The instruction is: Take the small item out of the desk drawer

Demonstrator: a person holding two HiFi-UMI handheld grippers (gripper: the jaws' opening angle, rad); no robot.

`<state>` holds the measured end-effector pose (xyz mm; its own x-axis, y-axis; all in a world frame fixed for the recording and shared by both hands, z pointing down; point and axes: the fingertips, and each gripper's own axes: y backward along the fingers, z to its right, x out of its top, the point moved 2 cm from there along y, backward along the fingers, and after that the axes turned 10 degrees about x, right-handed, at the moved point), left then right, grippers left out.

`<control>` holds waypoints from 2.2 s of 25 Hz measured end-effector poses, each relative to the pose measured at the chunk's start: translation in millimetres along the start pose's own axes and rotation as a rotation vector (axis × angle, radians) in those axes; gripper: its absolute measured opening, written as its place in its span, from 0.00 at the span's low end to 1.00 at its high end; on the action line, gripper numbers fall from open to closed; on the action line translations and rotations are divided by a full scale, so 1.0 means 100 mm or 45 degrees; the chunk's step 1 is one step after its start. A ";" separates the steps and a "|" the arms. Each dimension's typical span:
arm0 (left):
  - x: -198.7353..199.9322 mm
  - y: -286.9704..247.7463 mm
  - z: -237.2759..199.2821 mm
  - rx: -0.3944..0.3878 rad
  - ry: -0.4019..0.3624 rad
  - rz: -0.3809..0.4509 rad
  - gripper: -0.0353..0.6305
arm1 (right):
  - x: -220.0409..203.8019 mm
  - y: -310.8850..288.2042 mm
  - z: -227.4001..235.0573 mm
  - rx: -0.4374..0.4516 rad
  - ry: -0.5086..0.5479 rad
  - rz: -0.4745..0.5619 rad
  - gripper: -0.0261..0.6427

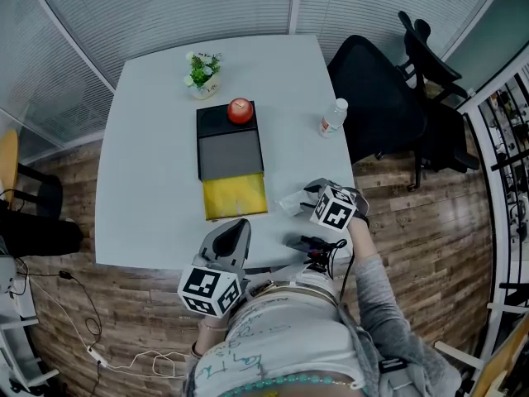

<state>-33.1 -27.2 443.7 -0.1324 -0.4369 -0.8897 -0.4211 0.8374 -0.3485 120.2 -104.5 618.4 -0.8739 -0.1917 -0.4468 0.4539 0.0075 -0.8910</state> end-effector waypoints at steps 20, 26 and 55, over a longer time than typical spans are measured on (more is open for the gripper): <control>0.00 -0.03 -0.02 0.001 0.008 -0.009 0.05 | -0.13 0.04 0.00 -0.016 -0.023 -0.034 0.23; 0.00 -0.05 -0.03 0.000 0.006 -0.009 0.05 | -0.10 0.07 -0.05 -0.005 -0.003 -0.039 0.08; 0.00 -0.08 0.00 -0.020 0.001 -0.020 0.05 | 0.52 0.53 -0.42 -0.037 0.143 0.252 0.04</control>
<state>-29.6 -33.5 446.5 -0.1260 -0.4503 -0.8840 -0.4371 0.8251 -0.3580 91.0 -72.6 544.5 -0.7828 -0.0736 -0.6179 0.6147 0.0629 -0.7862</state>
